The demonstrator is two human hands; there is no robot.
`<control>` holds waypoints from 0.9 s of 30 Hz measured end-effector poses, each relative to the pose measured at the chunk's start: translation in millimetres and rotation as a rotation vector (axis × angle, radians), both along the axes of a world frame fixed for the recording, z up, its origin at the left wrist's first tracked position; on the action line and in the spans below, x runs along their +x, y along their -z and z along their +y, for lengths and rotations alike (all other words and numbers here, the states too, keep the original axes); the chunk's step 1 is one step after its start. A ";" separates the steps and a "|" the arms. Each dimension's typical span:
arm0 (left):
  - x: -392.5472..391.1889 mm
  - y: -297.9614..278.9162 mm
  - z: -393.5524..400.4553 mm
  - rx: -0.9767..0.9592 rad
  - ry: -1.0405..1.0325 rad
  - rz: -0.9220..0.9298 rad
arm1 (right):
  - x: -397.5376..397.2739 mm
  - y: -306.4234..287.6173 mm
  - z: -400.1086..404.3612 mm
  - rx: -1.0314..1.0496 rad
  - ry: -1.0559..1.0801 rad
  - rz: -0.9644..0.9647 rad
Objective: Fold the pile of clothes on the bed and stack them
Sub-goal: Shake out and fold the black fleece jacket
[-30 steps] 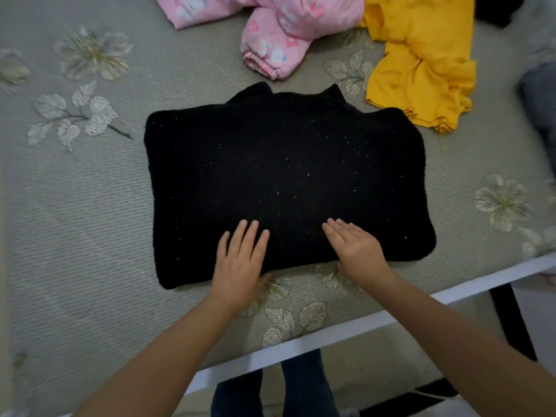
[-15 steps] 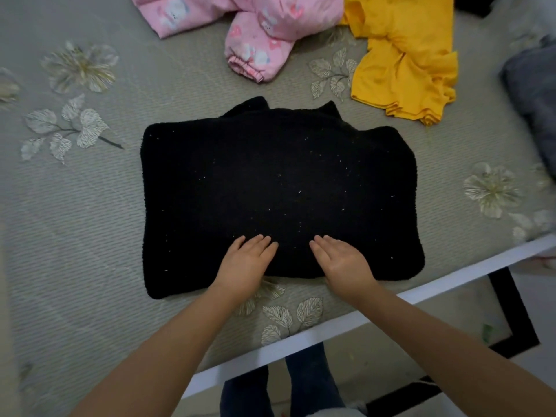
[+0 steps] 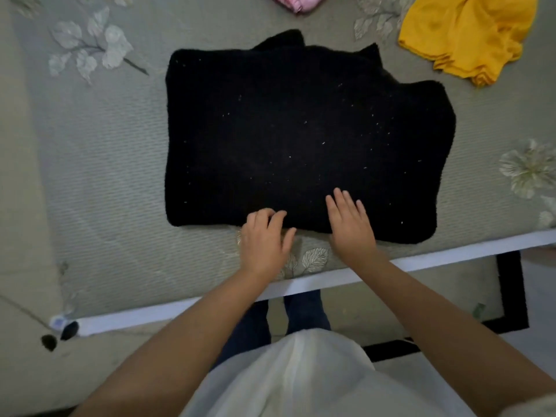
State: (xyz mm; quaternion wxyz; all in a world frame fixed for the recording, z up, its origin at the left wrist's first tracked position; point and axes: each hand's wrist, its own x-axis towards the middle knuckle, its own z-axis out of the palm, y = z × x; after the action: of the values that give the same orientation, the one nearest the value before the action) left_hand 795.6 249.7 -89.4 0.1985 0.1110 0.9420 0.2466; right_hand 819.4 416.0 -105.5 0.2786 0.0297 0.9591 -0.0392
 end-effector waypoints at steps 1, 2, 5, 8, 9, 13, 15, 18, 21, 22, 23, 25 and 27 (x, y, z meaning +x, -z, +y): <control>4.9 0.7 5.9 0.022 -0.151 -0.082 | 2.4 -1.6 -0.7 -0.010 0.021 0.015; 7.8 0.1 12.9 0.057 -0.346 -0.155 | 5.0 -2.8 -1.2 -0.021 0.041 0.031; 5.9 -9.0 34.6 0.129 -0.700 -0.292 | 8.1 -7.5 -1.7 -0.030 0.058 0.056; 8.0 -6.6 43.5 0.005 -0.271 -0.080 | 2.4 -11.7 0.7 -0.073 0.034 0.146; 5.8 -2.9 41.9 -0.022 -0.097 -0.036 | 1.2 -12.2 3.2 -0.073 -0.009 0.183; -9.8 16.0 35.3 -0.136 0.229 -0.080 | -8.3 -13.6 31.6 -0.052 -0.185 0.213; -11.7 16.6 39.3 -0.198 0.250 -0.103 | -13.2 -13.0 51.9 -0.057 -0.248 0.187; -4.2 16.7 49.8 -0.271 0.327 -0.136 | -22.0 -14.7 73.6 -0.058 -0.377 0.007; -8.4 20.3 58.2 -0.363 0.398 -0.096 | -31.9 -6.7 83.4 -0.040 -0.461 -0.090; -12.4 21.8 59.7 -0.395 0.371 -0.084 | -34.6 -4.2 83.8 -0.023 -0.464 -0.101; -16.8 23.5 60.4 -0.429 0.347 -0.083 | -36.6 -0.8 83.9 -0.007 -0.450 -0.108; -24.8 27.1 59.2 -0.502 0.353 -0.105 | -40.4 8.0 84.5 0.035 -0.403 -0.120; -31.0 33.2 55.6 -0.558 0.389 -0.120 | -42.5 18.4 83.2 0.085 -0.353 -0.141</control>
State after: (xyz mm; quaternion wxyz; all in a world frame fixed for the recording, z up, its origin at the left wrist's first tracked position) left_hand 764.7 305.4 -122.6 0.3196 0.2153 0.9210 -0.0569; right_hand 776.8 499.2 -123.8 0.3463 -0.1247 0.9283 0.0532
